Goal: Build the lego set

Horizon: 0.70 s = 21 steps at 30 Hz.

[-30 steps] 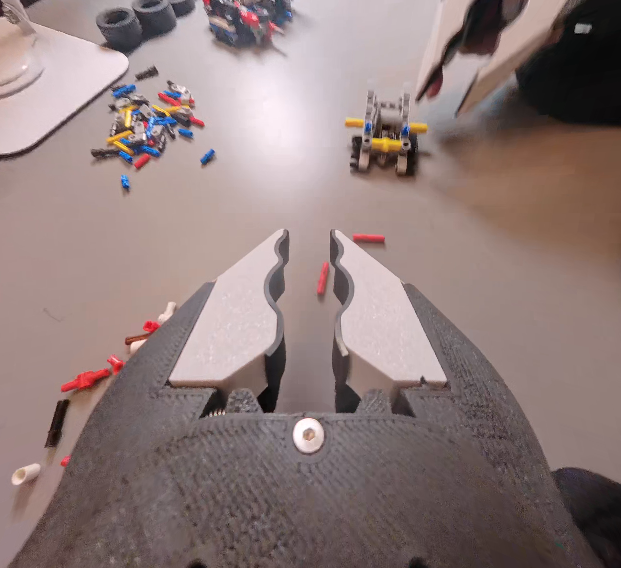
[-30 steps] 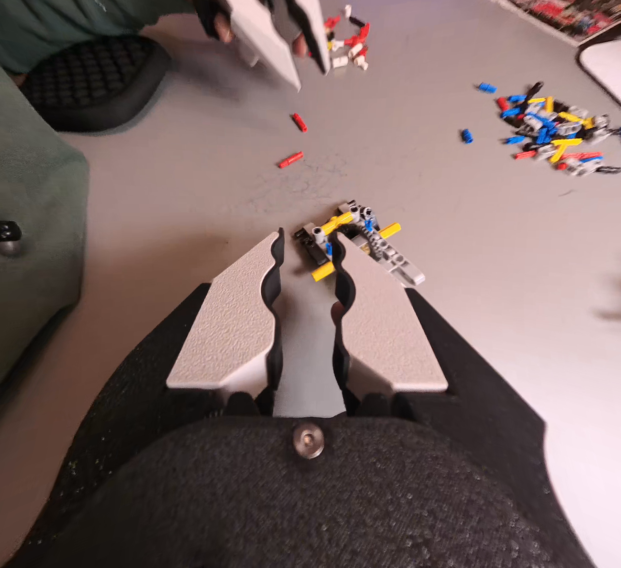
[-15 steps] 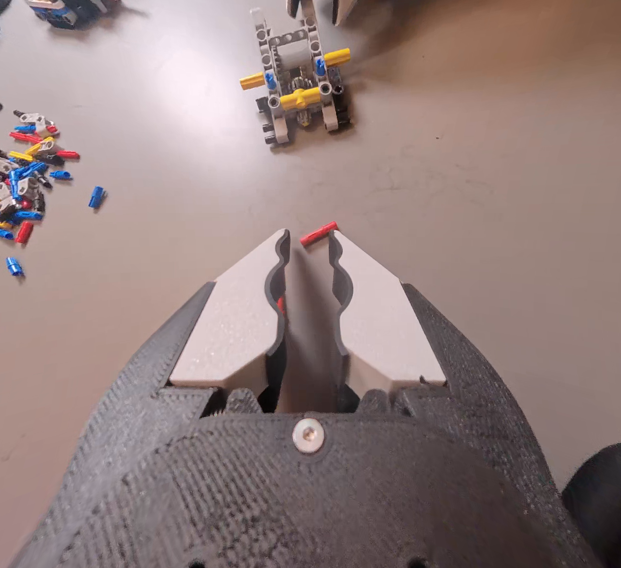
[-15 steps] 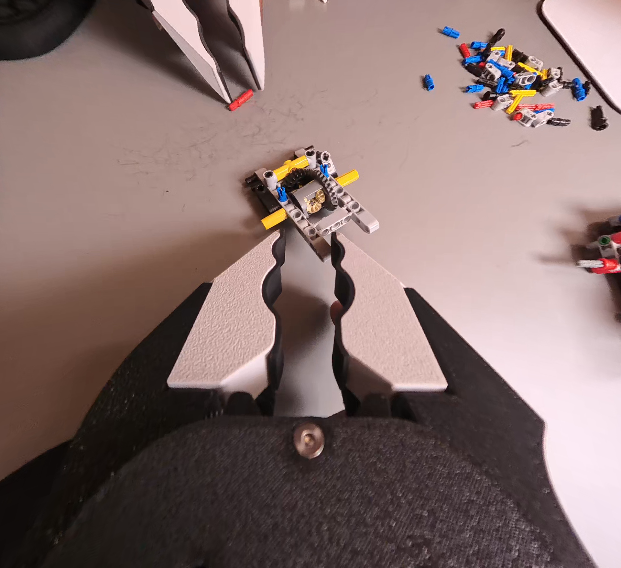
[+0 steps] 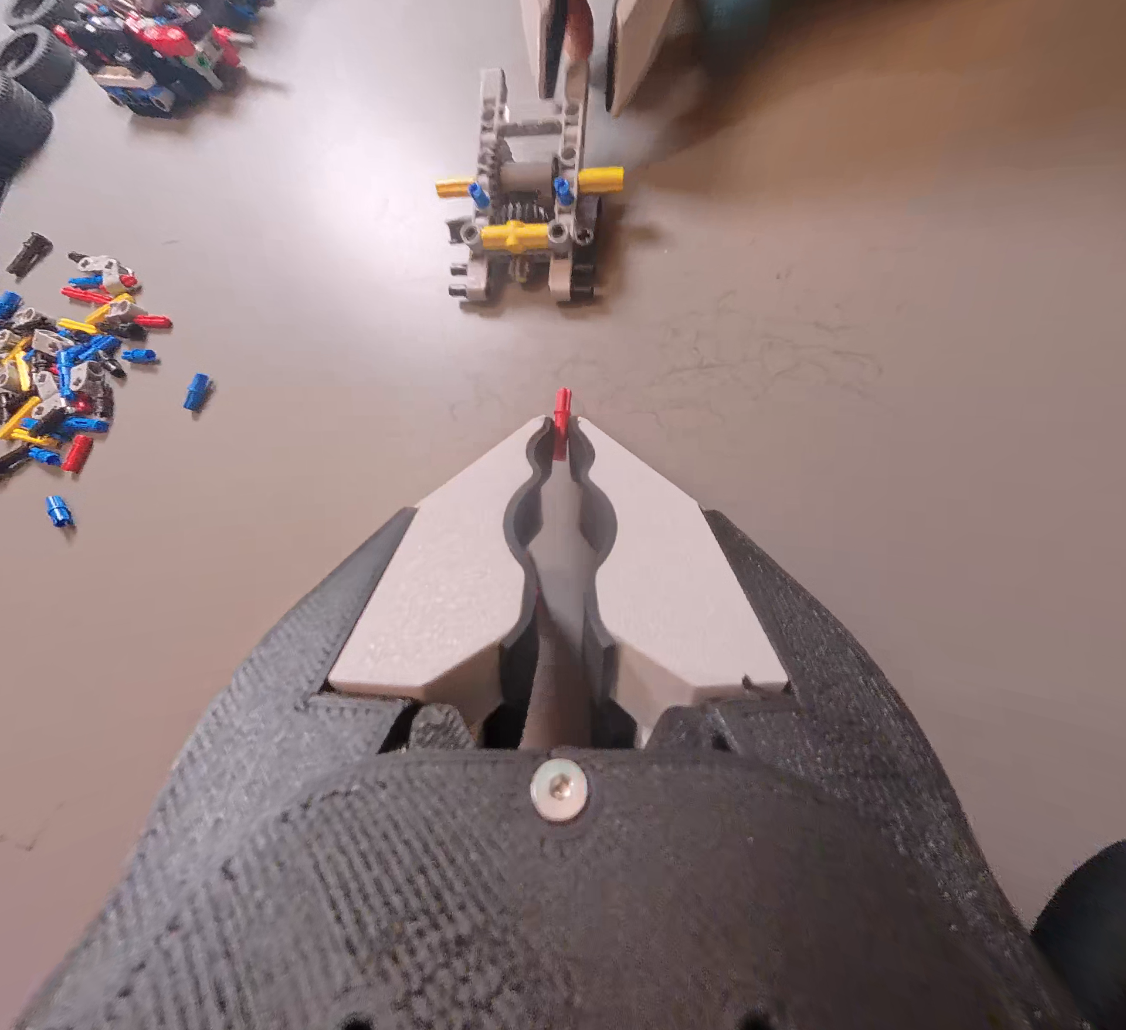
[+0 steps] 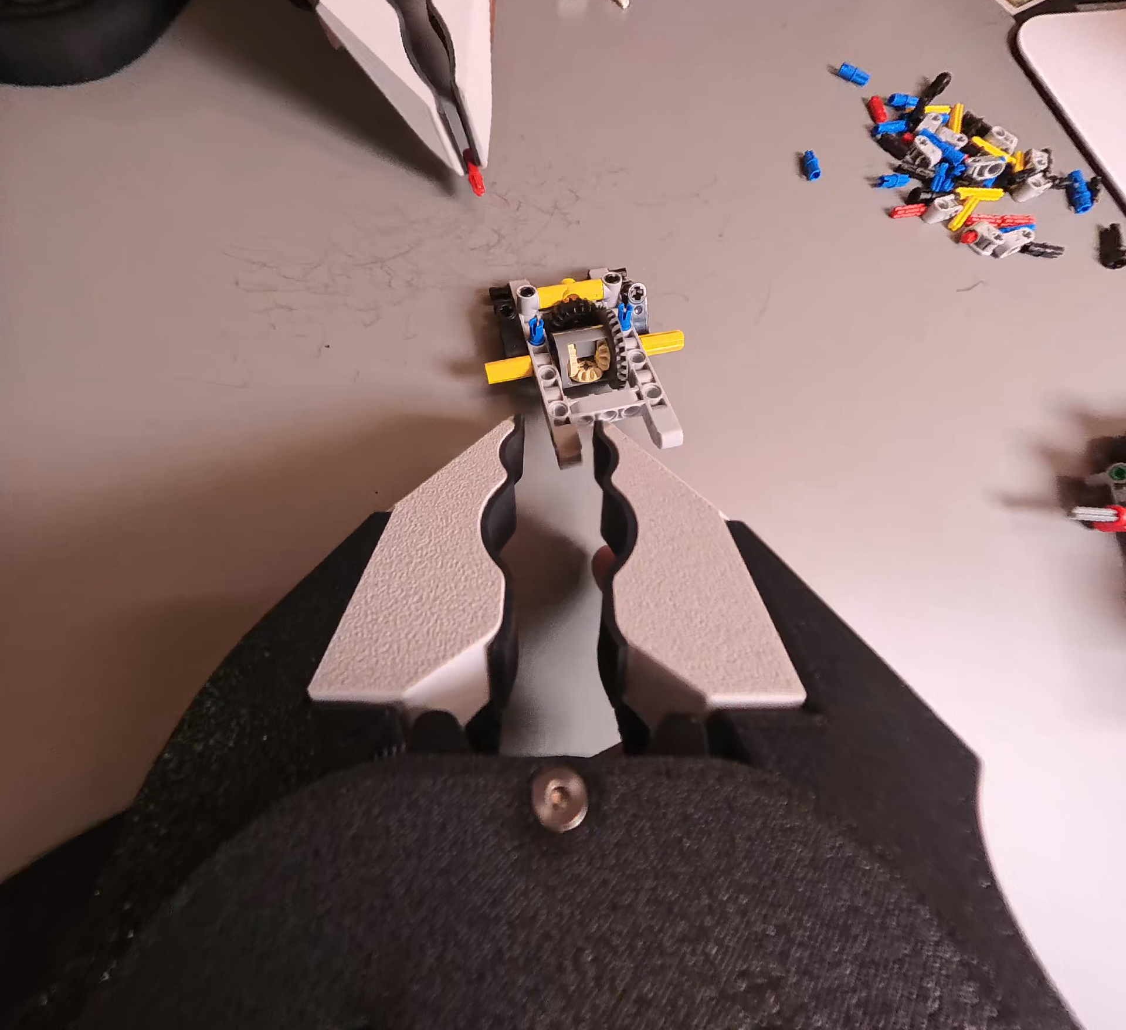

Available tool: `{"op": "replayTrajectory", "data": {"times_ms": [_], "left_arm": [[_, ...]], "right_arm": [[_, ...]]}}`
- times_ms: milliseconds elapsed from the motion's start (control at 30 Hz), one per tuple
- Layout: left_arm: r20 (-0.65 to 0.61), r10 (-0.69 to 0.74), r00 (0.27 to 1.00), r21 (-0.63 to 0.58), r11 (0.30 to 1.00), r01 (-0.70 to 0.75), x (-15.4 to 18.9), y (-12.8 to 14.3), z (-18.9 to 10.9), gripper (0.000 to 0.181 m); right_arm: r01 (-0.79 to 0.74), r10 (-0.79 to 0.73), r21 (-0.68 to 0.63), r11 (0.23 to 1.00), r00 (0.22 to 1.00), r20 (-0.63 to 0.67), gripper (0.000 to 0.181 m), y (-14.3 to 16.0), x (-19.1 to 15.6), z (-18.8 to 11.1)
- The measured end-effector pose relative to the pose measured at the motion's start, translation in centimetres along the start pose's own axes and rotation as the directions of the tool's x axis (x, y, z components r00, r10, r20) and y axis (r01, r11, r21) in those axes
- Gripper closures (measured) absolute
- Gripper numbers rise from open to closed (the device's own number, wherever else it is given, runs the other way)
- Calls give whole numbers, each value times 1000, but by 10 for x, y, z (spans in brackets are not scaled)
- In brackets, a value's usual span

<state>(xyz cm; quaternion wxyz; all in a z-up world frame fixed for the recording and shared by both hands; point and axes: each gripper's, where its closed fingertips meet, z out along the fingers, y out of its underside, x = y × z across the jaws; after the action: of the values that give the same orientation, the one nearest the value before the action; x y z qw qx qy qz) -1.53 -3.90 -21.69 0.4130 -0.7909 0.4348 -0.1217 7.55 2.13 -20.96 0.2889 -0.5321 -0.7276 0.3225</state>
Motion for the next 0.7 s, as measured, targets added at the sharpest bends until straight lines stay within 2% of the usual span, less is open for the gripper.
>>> {"op": "replayTrajectory", "data": {"times_ms": [67, 133, 267, 333, 400, 500, 700], "left_arm": [[-9, -84, 996, 109, 991, 84, -6, -15, -6, 179], [-61, -177, 982, 233, 955, 187, -9, -34, -14, 179], [-337, -307, 890, 450, 778, 438, -3, -91, -33, 180], [-518, -304, 800, 463, 687, 561, 5, -116, -39, 179], [-646, -281, 710, 432, 632, 643, 10, -134, -41, 179], [-707, -236, 667, 406, 636, 656, 12, -143, -38, 179], [-649, -248, 719, 418, 673, 610, 14, -133, -24, 179]], "right_arm": [[7, -7, 49, 999, 1000, -2, 160, -9, 0, -6], [-10, 7, 163, 987, 1000, 16, 160, -29, -2, -17], [-90, 65, 406, 909, 995, 76, 159, -75, -7, -36], [-85, 43, 500, 862, 995, 94, 158, -96, -14, -41], [-37, -10, 550, 834, 997, 82, 157, -109, -23, -44], [-17, -52, 571, 821, 993, 103, 155, -115, -33, -51], [-66, -18, 559, 827, 990, 142, 172, -107, -32, -49]]}}
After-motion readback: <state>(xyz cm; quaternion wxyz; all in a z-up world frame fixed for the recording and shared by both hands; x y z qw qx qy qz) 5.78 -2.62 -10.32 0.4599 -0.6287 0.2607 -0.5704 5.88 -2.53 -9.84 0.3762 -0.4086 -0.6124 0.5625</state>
